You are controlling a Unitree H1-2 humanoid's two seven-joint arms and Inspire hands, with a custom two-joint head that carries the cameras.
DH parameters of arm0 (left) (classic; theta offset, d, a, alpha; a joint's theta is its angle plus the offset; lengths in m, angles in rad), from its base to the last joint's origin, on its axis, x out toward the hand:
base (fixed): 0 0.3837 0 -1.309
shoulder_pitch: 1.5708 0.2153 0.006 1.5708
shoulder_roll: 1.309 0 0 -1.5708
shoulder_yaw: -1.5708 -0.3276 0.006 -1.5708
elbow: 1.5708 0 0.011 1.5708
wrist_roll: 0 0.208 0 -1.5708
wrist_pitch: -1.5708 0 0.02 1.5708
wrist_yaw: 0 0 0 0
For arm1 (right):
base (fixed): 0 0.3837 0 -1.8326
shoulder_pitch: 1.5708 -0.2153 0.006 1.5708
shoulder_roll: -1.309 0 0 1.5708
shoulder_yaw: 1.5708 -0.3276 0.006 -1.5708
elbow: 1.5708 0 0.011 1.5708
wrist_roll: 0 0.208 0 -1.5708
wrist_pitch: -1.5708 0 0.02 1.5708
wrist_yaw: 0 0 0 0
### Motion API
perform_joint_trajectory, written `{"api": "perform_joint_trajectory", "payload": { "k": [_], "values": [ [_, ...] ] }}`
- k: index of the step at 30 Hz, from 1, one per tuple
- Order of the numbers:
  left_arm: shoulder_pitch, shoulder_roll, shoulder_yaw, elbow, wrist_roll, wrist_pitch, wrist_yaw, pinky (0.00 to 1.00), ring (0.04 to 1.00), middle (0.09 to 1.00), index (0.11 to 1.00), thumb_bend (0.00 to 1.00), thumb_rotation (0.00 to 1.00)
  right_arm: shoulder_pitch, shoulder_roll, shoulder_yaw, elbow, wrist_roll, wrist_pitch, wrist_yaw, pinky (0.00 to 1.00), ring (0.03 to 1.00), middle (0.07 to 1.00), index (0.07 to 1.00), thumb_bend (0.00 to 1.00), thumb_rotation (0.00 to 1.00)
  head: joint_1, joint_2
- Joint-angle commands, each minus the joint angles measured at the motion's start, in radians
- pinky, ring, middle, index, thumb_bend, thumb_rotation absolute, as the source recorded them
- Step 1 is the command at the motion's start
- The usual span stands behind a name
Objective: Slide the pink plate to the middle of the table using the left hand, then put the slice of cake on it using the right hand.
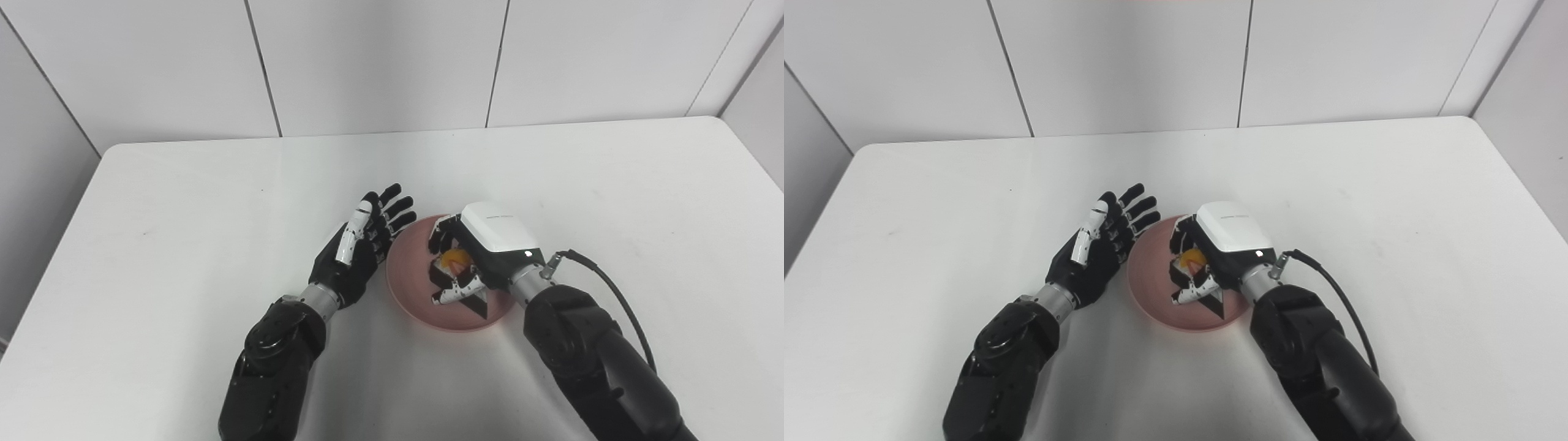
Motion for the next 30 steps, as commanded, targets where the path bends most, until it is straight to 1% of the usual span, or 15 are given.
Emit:
{"api": "perform_joint_trajectory", "payload": {
  "k": [1,2,3,4,7,11,19,23,26,28,29,30],
  "values": [
    [0.034,0.014,0.005,0.022,0.006,0.071,0.009,0.92,0.937,0.939,0.929,0.41,1.0,-0.014,-0.002,-0.009,-0.034,-0.011,-0.019,-0.01,0.51,0.732,0.85,0.911,0.66,0.8,0.0,0.0],
    [0.034,0.013,0.006,0.021,0.007,0.072,0.011,0.91,0.928,0.931,0.919,0.41,1.0,-0.014,0.0,-0.011,-0.039,-0.011,-0.016,-0.006,0.57,0.787,0.904,0.957,0.69,0.87,0.0,0.0],
    [0.034,0.013,0.005,0.021,0.011,0.069,0.013,0.91,0.925,0.928,0.916,0.41,1.0,-0.013,0.003,-0.016,-0.044,-0.004,-0.019,-0.011,0.58,0.806,0.923,0.972,0.7,0.9,0.0,0.0],
    [0.034,0.013,0.005,0.022,0.013,0.067,0.014,0.91,0.921,0.928,0.915,0.41,1.0,-0.012,0.006,-0.02,-0.047,0.002,-0.021,-0.015,0.64,0.85,0.958,0.989,0.72,0.93,0.0,0.0],
    [0.036,0.01,0.007,0.016,0.014,0.074,0.021,0.9,0.915,0.925,0.912,0.41,1.0,-0.011,0.009,-0.028,-0.059,0.013,-0.025,-0.016,0.71,0.891,0.994,1.0,0.74,0.97,-0.001,0.004],
    [0.037,0.007,0.013,0.017,0.005,0.076,0.018,0.9,0.918,0.924,0.915,0.41,1.0,-0.017,0.01,-0.033,-0.074,0.015,-0.022,-0.009,0.73,0.898,1.0,1.0,0.76,1.0,-0.001,0.004],
    [0.037,0.01,0.013,0.017,0.002,0.075,0.009,0.9,0.922,0.929,0.924,0.4,1.0,-0.024,0.013,-0.042,-0.099,0.015,-0.018,-0.006,0.77,0.919,1.0,1.0,0.78,1.0,-0.002,0.004],
    [0.036,0.015,0.012,0.017,0.004,0.063,0.005,0.91,0.925,0.937,0.935,0.4,1.0,-0.022,0.023,-0.072,-0.127,0.046,-0.04,-0.043,0.78,0.937,1.0,1.0,0.79,1.0,0.002,0.002],
    [0.047,0.021,0.008,-0.009,0.036,0.014,0.02,0.92,0.926,0.943,0.948,0.4,1.0,-0.022,0.025,-0.117,-0.17,0.1,-0.063,-0.075,0.81,0.966,1.0,1.0,0.79,1.0,0.007,-0.004],
    [0.054,0.022,0.008,-0.021,0.063,-0.029,0.033,0.91,0.921,0.936,0.942,0.41,1.0,-0.018,0.034,-0.145,-0.185,0.122,-0.072,-0.103,0.77,0.95,1.0,1.0,0.81,1.0,0.009,-0.007],
    [0.062,0.023,0.011,-0.037,0.084,-0.069,0.042,0.91,0.92,0.935,0.94,0.41,1.0,-0.013,0.041,-0.176,-0.201,0.169,-0.078,-0.114,0.77,0.947,1.0,1.0,0.81,1.0,0.01,-0.01],
    [0.067,0.023,0.014,-0.048,0.098,-0.097,0.047,0.93,0.931,0.948,0.958,0.42,1.0,-0.009,0.045,-0.197,-0.213,0.204,-0.082,-0.121,0.74,0.952,1.0,1.0,0.82,1.0,0.011,-0.01]
  ]
}}
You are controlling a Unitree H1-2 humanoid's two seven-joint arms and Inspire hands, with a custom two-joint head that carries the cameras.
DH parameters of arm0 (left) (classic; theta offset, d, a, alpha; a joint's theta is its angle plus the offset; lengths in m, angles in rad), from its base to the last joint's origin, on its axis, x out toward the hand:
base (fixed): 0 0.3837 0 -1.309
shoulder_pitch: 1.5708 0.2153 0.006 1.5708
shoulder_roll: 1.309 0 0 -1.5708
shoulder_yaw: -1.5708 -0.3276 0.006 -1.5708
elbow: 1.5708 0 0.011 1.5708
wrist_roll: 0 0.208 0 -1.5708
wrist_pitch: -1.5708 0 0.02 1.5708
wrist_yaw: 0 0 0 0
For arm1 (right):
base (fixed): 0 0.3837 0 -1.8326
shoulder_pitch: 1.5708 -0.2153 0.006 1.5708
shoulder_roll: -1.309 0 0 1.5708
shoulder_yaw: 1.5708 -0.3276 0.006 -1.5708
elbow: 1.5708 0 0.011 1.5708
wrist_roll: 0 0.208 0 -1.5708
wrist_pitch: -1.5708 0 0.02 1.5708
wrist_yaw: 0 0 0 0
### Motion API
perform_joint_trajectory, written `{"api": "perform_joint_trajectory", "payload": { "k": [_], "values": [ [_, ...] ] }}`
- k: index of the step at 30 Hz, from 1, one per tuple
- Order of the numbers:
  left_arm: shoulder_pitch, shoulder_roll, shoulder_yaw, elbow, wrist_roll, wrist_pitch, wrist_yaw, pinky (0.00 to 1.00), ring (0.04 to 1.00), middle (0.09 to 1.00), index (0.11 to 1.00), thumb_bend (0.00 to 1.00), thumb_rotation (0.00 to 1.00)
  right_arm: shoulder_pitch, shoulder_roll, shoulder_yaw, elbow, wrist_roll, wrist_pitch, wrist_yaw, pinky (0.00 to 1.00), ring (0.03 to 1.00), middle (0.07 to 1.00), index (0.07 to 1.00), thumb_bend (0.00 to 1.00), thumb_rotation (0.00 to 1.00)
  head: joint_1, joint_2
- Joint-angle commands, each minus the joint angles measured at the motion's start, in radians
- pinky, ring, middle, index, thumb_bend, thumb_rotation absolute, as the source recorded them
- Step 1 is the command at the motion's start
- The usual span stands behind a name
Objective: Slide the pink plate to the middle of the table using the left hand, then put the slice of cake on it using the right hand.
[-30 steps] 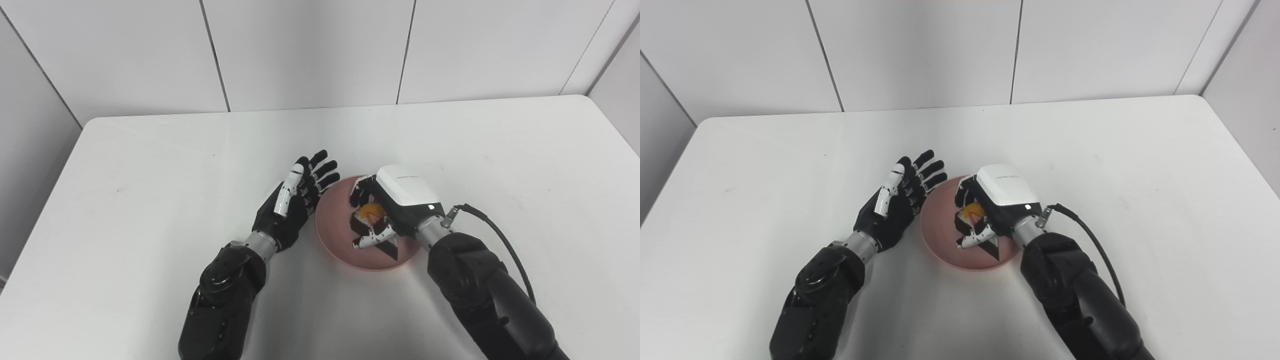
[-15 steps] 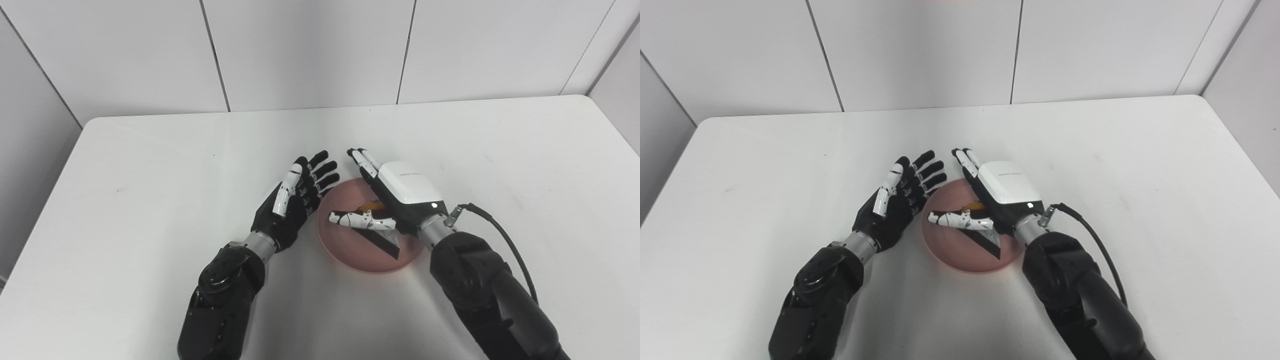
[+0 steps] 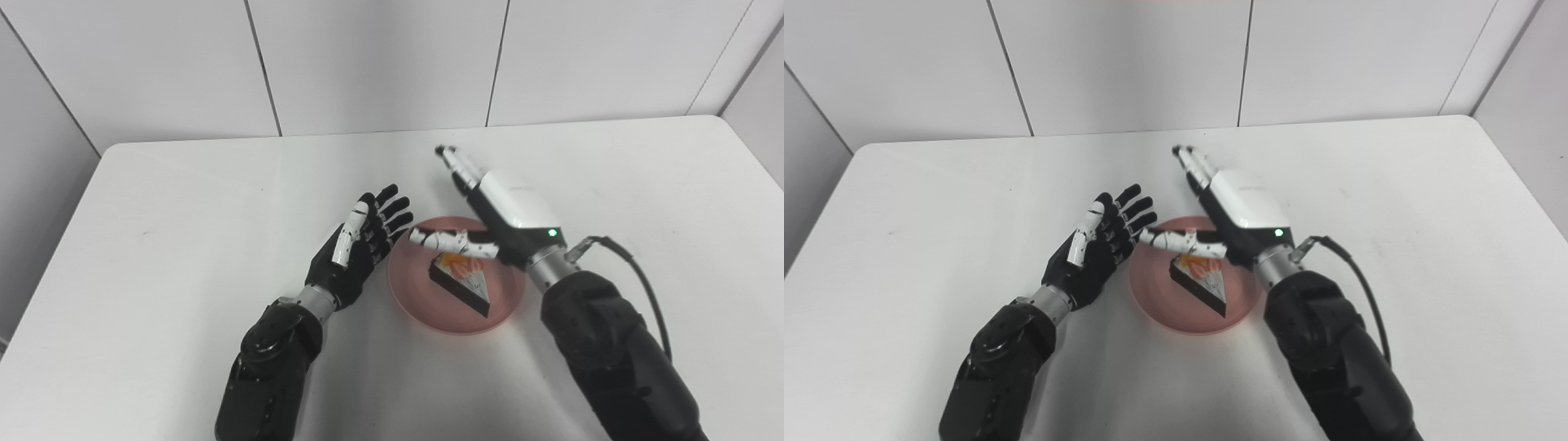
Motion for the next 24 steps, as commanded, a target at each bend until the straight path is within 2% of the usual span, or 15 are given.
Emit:
{"api": "perform_joint_trajectory", "payload": {
  "k": [1,4,6,10,12,14,19,22,24],
  "values": [
    [0.035,0.021,0.009,-0.022,0.052,-0.067,0.033,0.93,0.934,0.953,0.964,0.43,1.0,-0.009,0.009,-0.057,-0.065,0.088,-0.032,-0.028,0.73,0.954,1.0,1.0,0.83,1.0,0.005,0.0],
    [0.05,0.038,0.0,-0.082,0.111,-0.126,0.046,0.98,0.981,0.994,0.997,0.45,1.0,0.005,0.014,-0.115,-0.11,0.199,-0.003,-0.001,0.82,0.996,1.0,1.0,0.92,1.0,0.012,-0.001],
    [0.07,0.059,-0.015,-0.121,0.17,-0.181,0.057,1.0,0.998,1.0,1.0,0.43,1.0,0.032,0.021,-0.149,-0.126,0.255,0.008,-0.007,0.96,1.0,1.0,1.0,0.99,1.0,0.019,-0.003],
    [0.102,0.083,-0.031,-0.152,0.247,-0.246,0.073,1.0,1.0,1.0,1.0,0.45,1.0,0.083,0.024,-0.174,-0.144,0.296,0.017,-0.014,1.0,1.0,1.0,1.0,0.98,1.0,0.021,-0.004],
    [0.131,0.096,-0.042,-0.179,0.29,-0.287,0.082,1.0,1.0,1.0,1.0,0.46,1.0,0.145,0.038,-0.194,-0.16,0.334,0.023,-0.026,1.0,1.0,1.0,1.0,0.97,1.0,0.021,-0.004],
    [0.154,0.1,-0.046,-0.193,0.313,-0.323,0.088,1.0,1.0,1.0,1.0,0.44,1.0,0.198,0.06,-0.21,-0.153,0.368,-0.011,-0.057,1.0,1.0,1.0,1.0,0.96,1.0,0.024,-0.001],
    [0.205,0.102,-0.045,-0.217,0.349,-0.37,0.108,1.0,1.0,1.0,1.0,0.43,1.0,0.321,0.125,-0.246,-0.073,0.465,-0.192,-0.179,1.0,1.0,1.0,1.0,0.84,1.0,0.035,0.002],
    [0.242,0.098,-0.038,-0.23,0.37,-0.379,0.124,1.0,1.0,1.0,1.0,0.43,1.0,0.364,0.144,-0.25,-0.03,0.524,-0.275,-0.206,1.0,1.0,1.0,1.0,0.65,1.0,0.035,0.003],
    [0.258,0.1,-0.038,-0.221,0.393,-0.411,0.138,1.0,1.0,1.0,1.0,0.42,1.0,0.373,0.147,-0.25,-0.01,0.546,-0.31,-0.216,1.0,1.0,1.0,1.0,0.46,1.0,0.034,0.002]
  ]
}}
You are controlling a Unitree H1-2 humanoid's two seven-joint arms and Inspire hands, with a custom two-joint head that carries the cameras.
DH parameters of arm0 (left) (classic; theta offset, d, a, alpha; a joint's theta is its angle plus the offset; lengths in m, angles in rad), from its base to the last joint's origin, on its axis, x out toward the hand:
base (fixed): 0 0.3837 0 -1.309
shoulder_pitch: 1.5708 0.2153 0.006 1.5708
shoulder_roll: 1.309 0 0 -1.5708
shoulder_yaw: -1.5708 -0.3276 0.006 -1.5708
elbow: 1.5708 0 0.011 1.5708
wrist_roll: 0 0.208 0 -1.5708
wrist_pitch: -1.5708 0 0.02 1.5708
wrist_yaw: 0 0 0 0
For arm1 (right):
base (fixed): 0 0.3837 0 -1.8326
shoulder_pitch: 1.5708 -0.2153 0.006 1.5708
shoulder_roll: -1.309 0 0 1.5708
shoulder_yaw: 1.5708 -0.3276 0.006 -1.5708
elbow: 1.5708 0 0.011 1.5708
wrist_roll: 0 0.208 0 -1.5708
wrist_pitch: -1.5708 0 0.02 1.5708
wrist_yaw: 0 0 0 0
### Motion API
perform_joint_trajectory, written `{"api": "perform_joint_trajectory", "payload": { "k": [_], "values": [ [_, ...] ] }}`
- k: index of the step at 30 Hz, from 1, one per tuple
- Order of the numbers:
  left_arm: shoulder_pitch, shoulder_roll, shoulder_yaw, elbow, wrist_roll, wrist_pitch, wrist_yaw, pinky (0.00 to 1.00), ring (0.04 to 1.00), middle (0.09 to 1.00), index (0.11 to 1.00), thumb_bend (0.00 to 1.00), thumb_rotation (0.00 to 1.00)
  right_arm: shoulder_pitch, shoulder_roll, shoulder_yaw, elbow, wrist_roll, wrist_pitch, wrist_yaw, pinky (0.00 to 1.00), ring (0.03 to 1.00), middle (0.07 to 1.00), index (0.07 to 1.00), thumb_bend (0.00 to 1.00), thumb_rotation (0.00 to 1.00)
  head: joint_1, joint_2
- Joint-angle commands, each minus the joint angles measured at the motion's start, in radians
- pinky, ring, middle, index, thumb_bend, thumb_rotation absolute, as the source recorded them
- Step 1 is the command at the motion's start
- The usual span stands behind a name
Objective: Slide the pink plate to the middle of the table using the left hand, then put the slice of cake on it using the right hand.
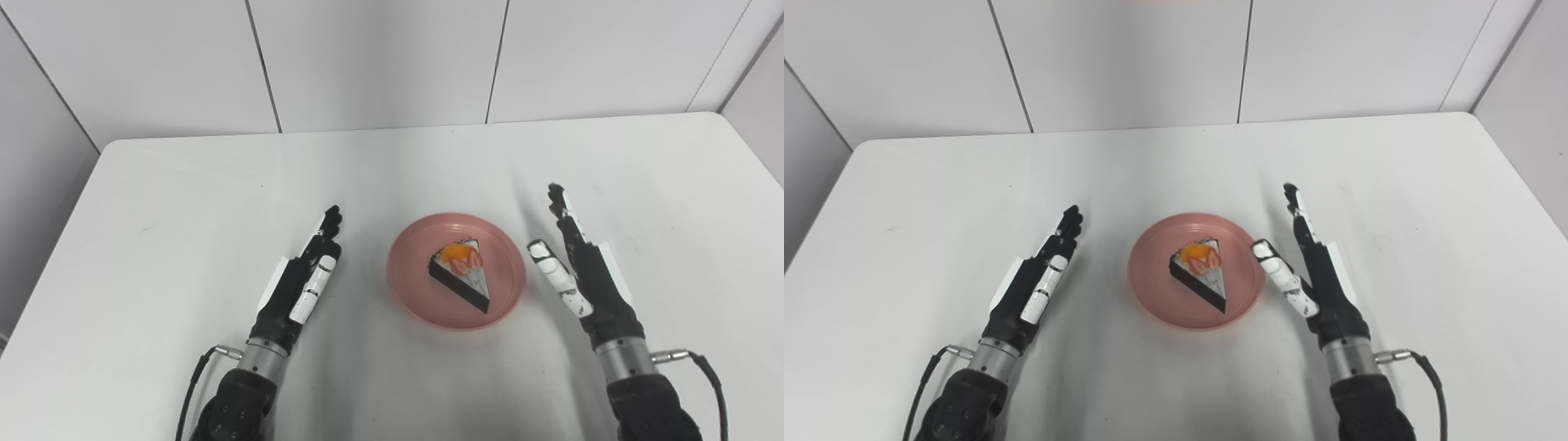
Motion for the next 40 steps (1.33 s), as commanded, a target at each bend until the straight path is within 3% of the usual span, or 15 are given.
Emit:
{"api": "perform_joint_trajectory", "payload": {
  "k": [1,4,12,26,40],
  "values": [
    [0.009,0.001,0.002,-0.023,0.026,-0.071,0.032,1.0,1.0,1.0,1.0,0.43,1.0,-0.018,0.006,-0.007,-0.002,0.039,-0.099,-0.026,1.0,1.0,1.0,1.0,0.4,1.0,0.003,-0.001],
    [0.013,0.001,0.002,0.002,0.047,-0.103,0.047,1.0,1.0,1.0,1.0,0.46,1.0,-0.016,0.007,-0.015,0.033,0.082,-0.128,-0.033,1.0,1.0,1.0,1.0,0.33,1.0,0.007,-0.001],
    [-0.005,0.006,0.01,0.058,0.054,-0.123,0.054,1.0,1.0,1.0,1.0,0.45,1.0,-0.029,-0.01,-0.012,0.116,0.058,-0.185,-0.063,0.98,0.997,0.998,0.985,0.28,1.0,-0.001,-0.004],
    [-0.027,0.012,0.018,0.1,0.022,-0.122,0.038,0.99,1.0,1.0,1.0,0.47,1.0,-0.039,-0.028,0.007,0.107,0.012,-0.102,-0.048,0.97,0.982,0.981,0.98,0.31,1.0,0.002,-0.006],
    [-0.029,0.006,0.015,0.1,0.017,-0.109,0.032,0.98,0.996,1.0,0.992,0.46,1.0,-0.038,-0.036,0.013,0.104,0.029,-0.099,-0.037,0.96,0.982,0.982,0.979,0.3,1.0,0.017,-0.008]
  ]
}}
